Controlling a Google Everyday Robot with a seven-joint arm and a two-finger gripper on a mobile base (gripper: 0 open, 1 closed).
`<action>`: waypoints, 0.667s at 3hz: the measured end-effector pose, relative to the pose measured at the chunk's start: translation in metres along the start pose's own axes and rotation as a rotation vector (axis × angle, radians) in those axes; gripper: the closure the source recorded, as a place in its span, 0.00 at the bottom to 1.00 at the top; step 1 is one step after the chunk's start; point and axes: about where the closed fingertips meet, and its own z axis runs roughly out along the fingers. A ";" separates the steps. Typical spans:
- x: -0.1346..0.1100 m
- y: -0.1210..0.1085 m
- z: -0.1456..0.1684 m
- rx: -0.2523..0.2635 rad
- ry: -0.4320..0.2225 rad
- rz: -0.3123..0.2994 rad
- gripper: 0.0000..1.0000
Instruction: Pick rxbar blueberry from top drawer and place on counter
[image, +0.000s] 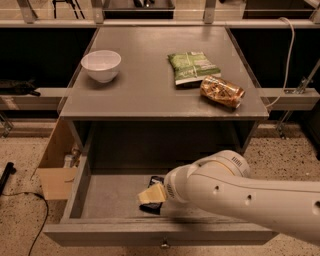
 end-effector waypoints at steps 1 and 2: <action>0.014 0.009 0.015 -0.046 -0.003 0.051 0.00; 0.027 0.024 0.029 -0.084 0.013 0.097 0.00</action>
Offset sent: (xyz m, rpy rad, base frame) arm -0.0381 0.0466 -0.0703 0.1548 0.1589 -0.0740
